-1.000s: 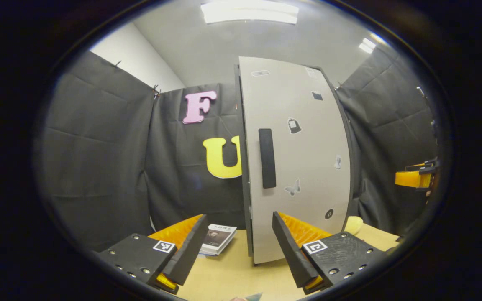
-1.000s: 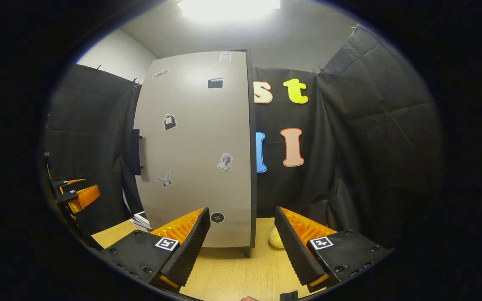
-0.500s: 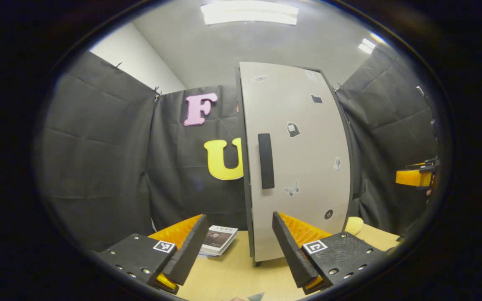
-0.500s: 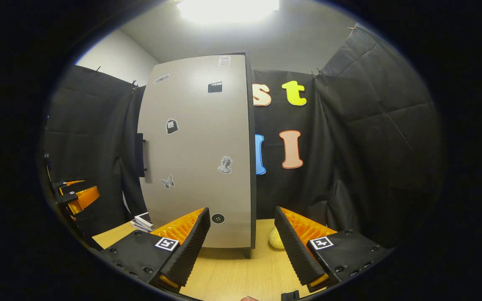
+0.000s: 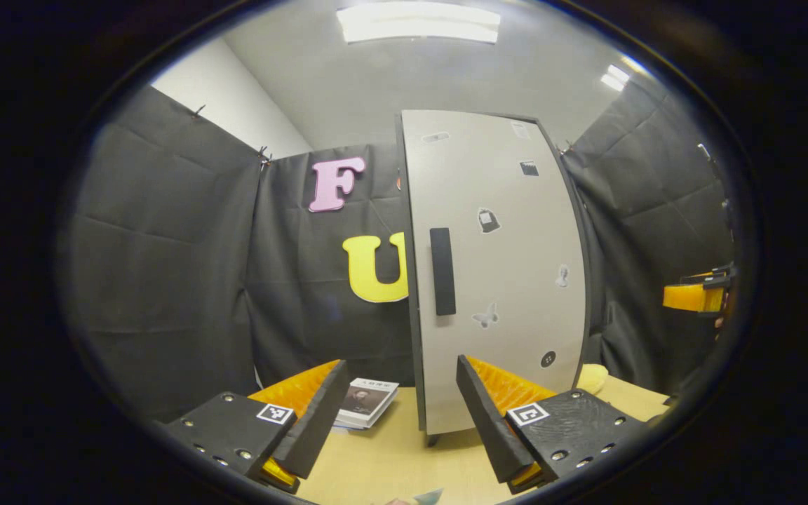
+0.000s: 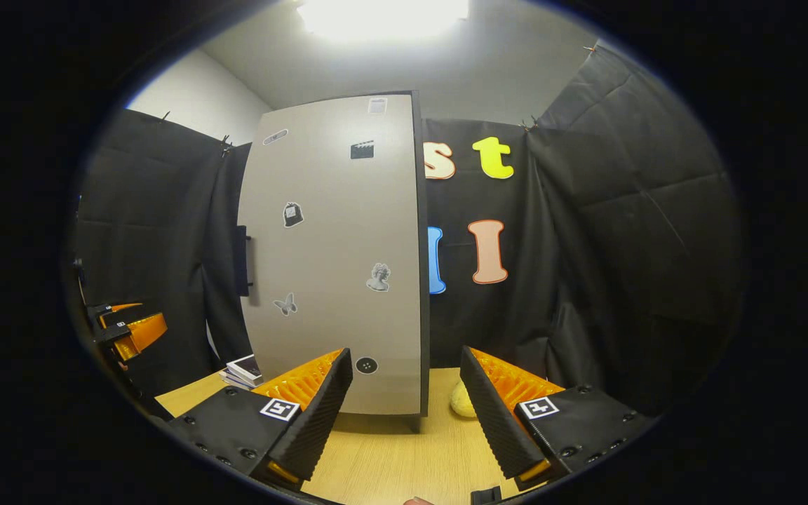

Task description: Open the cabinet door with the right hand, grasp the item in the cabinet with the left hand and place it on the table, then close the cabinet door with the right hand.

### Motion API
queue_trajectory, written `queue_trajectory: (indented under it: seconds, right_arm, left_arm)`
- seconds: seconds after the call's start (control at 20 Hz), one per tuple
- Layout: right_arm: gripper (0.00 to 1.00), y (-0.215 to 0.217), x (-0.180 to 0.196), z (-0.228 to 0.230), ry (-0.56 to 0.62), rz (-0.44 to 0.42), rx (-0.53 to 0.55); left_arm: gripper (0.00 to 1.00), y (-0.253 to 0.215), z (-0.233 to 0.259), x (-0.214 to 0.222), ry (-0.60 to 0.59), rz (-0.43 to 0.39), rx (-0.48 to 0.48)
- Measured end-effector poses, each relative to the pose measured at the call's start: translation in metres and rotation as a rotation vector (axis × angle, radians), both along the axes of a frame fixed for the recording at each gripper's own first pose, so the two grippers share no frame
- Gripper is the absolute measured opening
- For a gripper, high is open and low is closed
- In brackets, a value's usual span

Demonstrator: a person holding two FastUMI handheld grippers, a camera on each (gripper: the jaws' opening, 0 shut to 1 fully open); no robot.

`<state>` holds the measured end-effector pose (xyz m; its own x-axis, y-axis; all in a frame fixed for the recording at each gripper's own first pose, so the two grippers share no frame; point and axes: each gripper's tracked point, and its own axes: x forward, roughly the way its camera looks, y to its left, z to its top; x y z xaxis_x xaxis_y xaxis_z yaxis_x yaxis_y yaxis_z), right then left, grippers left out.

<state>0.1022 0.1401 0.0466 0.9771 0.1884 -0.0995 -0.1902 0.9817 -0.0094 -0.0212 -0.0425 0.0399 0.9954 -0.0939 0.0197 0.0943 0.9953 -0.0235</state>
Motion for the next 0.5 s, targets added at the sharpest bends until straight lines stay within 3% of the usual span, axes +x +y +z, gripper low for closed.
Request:
queue_trajectory:
  seconds: [0.5]
  right_arm:
    - [0.98, 0.0011, 0.0028, 0.0014, -0.002, -0.004, 0.0]
  left_arm:
    - [0.95, 0.0018, 0.0, 0.0043, -0.006, -0.003, -0.001]
